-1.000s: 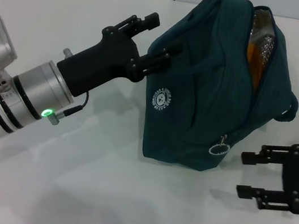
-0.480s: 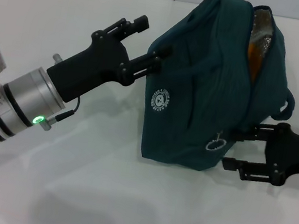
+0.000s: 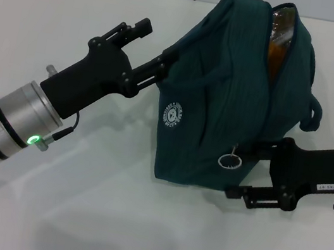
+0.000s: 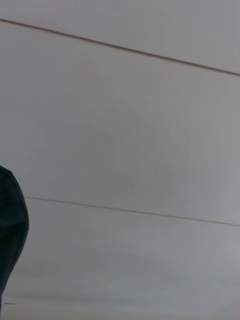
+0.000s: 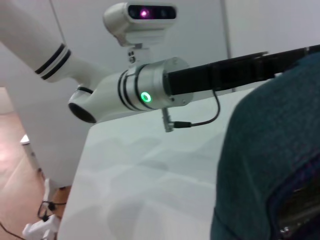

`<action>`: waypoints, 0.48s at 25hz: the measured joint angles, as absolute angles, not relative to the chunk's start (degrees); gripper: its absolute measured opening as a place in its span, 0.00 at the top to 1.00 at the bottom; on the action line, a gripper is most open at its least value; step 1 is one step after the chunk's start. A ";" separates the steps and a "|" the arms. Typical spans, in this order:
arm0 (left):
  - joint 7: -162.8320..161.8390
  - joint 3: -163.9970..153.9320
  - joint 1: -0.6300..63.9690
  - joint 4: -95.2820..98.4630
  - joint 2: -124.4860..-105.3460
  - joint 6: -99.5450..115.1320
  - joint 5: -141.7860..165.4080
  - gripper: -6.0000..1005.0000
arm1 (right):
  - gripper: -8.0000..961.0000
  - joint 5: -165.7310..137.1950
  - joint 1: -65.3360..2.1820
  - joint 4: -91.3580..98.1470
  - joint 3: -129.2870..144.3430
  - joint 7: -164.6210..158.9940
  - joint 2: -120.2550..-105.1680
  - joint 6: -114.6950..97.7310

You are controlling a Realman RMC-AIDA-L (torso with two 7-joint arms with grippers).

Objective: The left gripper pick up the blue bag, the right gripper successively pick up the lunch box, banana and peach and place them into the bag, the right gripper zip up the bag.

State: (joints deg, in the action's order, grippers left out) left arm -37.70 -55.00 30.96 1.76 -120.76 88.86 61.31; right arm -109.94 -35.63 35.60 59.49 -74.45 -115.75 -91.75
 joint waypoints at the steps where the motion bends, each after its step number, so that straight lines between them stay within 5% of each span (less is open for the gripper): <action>1: -37.70 -55.00 30.92 1.71 -120.76 88.86 61.28 0.24 | 0.35 -109.92 -35.68 35.61 59.77 -74.45 -115.75 -91.80; 12: -37.27 -55.02 30.70 1.31 -120.76 88.81 61.25 0.25 | 0.41 -109.19 -35.87 35.47 62.29 -74.56 -116.04 -90.72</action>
State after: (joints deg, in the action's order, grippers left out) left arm -37.27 -55.02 30.70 1.31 -120.76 88.81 61.25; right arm -109.19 -35.87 35.47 62.29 -74.56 -116.04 -90.72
